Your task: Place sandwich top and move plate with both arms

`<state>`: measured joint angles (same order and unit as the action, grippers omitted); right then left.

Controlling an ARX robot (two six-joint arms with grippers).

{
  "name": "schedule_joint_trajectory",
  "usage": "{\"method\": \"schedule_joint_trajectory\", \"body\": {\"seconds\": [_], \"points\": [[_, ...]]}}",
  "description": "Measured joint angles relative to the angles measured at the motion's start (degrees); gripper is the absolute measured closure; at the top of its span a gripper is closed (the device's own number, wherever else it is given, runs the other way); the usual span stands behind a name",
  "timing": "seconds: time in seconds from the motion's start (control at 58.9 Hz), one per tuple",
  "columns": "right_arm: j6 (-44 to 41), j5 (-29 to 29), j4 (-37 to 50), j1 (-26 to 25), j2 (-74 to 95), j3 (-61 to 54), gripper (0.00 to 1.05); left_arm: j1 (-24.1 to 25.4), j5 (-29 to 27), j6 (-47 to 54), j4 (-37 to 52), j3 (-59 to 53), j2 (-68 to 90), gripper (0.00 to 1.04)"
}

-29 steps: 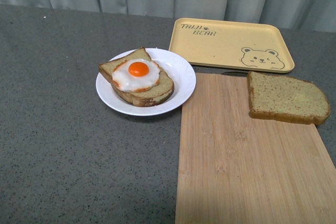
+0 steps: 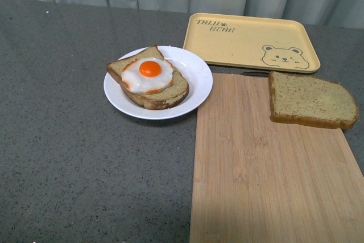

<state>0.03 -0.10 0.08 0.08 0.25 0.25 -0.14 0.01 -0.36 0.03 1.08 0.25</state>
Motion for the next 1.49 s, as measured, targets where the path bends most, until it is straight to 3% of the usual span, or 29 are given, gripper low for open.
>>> {"method": "schedule_joint_trajectory", "body": {"seconds": [1.495], "points": [[0.0,0.0,0.0,0.0,0.0,0.0,0.09,0.0,0.0,0.0,0.0,0.0,0.0,0.07]]}}
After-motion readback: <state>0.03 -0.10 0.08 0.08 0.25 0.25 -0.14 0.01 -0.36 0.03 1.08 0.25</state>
